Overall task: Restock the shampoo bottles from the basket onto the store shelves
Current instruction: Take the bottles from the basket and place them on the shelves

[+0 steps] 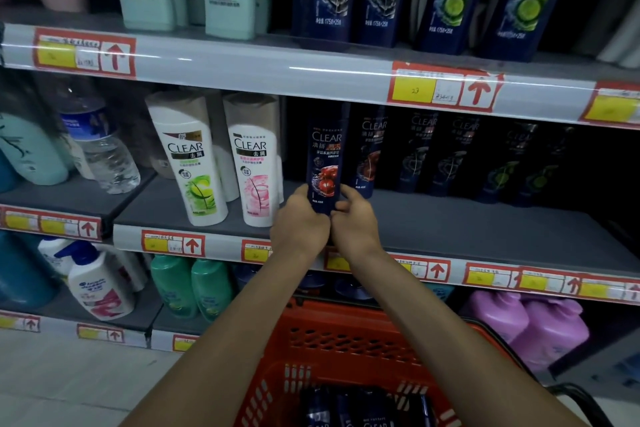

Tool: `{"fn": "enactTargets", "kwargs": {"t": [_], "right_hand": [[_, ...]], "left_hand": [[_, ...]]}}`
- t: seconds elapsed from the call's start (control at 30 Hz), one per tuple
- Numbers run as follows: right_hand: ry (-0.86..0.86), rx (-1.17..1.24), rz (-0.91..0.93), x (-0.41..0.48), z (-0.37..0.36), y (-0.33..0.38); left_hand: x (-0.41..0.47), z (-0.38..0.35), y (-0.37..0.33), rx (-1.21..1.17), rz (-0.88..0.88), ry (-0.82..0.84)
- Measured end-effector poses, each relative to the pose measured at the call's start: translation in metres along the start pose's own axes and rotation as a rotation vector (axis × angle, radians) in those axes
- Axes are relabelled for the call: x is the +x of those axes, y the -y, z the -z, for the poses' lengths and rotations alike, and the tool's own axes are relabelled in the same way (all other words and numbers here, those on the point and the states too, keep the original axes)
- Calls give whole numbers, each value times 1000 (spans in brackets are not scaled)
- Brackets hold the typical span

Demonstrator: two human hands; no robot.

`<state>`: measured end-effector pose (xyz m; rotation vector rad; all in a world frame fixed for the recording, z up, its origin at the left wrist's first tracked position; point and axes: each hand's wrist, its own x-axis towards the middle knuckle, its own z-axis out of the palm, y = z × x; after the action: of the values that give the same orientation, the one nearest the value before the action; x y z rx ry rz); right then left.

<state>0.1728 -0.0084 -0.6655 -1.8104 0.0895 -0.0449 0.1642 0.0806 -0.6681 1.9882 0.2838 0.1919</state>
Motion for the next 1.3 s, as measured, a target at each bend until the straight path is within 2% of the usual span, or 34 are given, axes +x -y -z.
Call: {"fn": "enactTargets", "kwargs": {"t": [0.23,0.57,0.87,1.1,1.3], "right_hand": [[12,4,-7,11,-1,-3],[54,31,-52,31,-10,-7],[68,-5,-7,27,-7,-5],[133,-264,74,-8,44,8],[173,-631,216,-49,101,16]], "left_hand": [[3,3,-2,-66,-26,38],[37,-7,22,-100,41,143],[43,-6,30,-38,-42,187],[5,14,20,140,-184,176],[-55,37,5,427,-330,173]]}}
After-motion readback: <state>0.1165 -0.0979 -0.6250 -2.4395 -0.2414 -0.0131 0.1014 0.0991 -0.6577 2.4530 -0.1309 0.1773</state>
